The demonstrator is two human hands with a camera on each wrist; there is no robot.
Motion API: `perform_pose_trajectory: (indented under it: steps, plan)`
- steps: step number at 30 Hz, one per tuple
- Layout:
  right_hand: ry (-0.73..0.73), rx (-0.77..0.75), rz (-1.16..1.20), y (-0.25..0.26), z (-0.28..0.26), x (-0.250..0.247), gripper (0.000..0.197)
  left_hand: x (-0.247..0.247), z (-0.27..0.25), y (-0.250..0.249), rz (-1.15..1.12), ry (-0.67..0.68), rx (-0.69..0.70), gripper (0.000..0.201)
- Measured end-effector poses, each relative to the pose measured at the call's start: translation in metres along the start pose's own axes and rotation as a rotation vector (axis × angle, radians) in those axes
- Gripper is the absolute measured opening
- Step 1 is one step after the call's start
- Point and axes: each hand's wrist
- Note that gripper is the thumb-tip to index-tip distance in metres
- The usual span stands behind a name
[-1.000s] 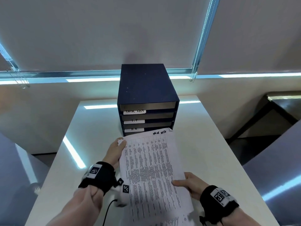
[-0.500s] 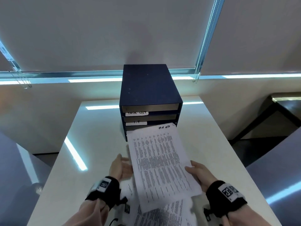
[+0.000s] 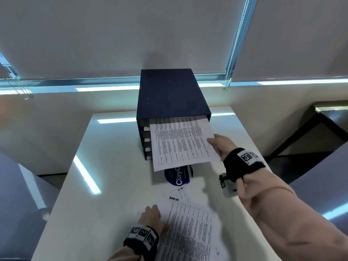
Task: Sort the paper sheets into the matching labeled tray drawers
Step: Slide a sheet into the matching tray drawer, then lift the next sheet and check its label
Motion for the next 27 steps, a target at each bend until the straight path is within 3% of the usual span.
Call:
perform_pose_trajectory:
  steps: [4, 6, 11, 14, 16, 17, 20, 23, 27]
  plan:
    - [0.122, 0.185, 0.067, -0.013, -0.007, 0.005, 0.033, 0.007, 0.002, -0.005, -0.067, -0.072, -0.061, 0.073]
    - [0.132, 0.253, -0.004, -0.022, -0.014, 0.011, 0.032, 0.007, 0.004, -0.005, -0.117, -0.038, -0.074, 0.073]
    - [-0.017, 0.137, 0.054, -0.024, -0.004, 0.009, 0.049, -0.005, 0.011, -0.004, -0.077, 0.033, -0.029, 0.037]
    - [0.031, 0.246, 0.254, -0.02, -0.017, 0.002, 0.031, -0.011, 0.017, 0.001, -0.1, 0.02, 0.009, 0.024]
    - [0.03, 0.279, 0.22, -0.027, -0.021, 0.004, 0.04, -0.014, 0.021, 0.003, -0.122, 0.015, 0.041, 0.02]
    - [0.0, 0.247, 0.185, -0.03, -0.021, 0.007, 0.044, -0.015, 0.022, 0.002, -0.137, 0.014, 0.061, 0.019]
    - [-0.062, 0.114, 0.238, -0.02, -0.013, 0.019, 0.026, -0.017, 0.022, 0.0, -0.182, 0.021, 0.109, 0.03]
    - [-0.125, 0.11, 0.392, -0.002, 0.007, 0.035, 0.022, -0.021, 0.017, -0.001, -0.246, 0.01, 0.111, 0.037]
    - [-0.098, 0.107, 0.525, 0.018, 0.03, 0.063, 0.016, -0.025, 0.017, 0.004, -0.322, 0.021, 0.079, 0.04]
Point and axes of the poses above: each hand's wrist, its own z-axis towards the middle knuckle, its own x-axis out of the palm, y = z × x, and after that the axes turned 13 degrees about -x, right-handed
